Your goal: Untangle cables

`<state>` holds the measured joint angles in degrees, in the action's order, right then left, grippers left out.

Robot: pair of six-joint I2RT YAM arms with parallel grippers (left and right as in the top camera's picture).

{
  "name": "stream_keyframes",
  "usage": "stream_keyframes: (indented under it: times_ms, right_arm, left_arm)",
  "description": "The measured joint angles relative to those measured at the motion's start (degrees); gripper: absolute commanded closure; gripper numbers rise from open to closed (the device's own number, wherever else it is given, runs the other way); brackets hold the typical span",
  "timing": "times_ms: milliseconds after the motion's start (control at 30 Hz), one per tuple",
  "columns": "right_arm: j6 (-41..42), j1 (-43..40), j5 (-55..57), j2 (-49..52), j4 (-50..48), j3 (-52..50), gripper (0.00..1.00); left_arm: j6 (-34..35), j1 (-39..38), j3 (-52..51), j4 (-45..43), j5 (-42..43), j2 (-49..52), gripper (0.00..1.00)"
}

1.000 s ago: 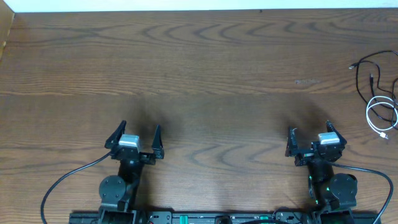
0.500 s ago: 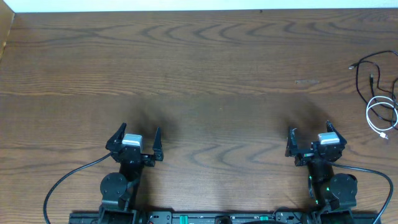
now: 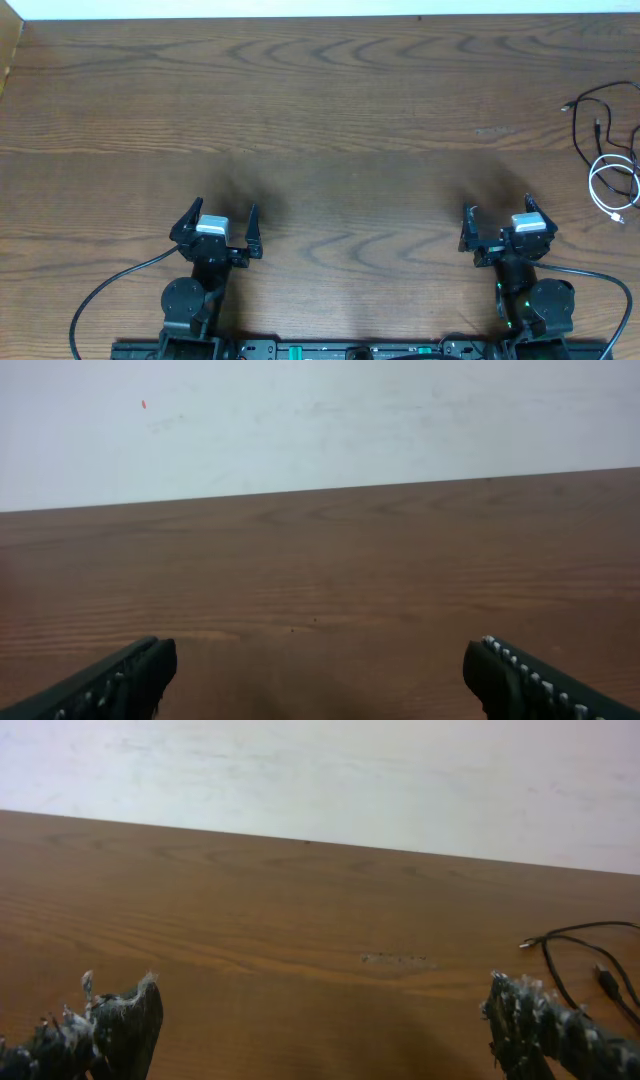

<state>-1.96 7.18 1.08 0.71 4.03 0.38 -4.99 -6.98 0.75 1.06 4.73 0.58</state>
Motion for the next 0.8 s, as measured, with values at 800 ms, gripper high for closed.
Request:
stream_keyframes:
  times_ms: [800]
  right_arm:
    - [0.0,0.0,0.0,0.0,0.0,0.0,0.01]
  left_arm:
    - [0.5,-2.1,0.1,0.2,-0.8,0.0,0.04]
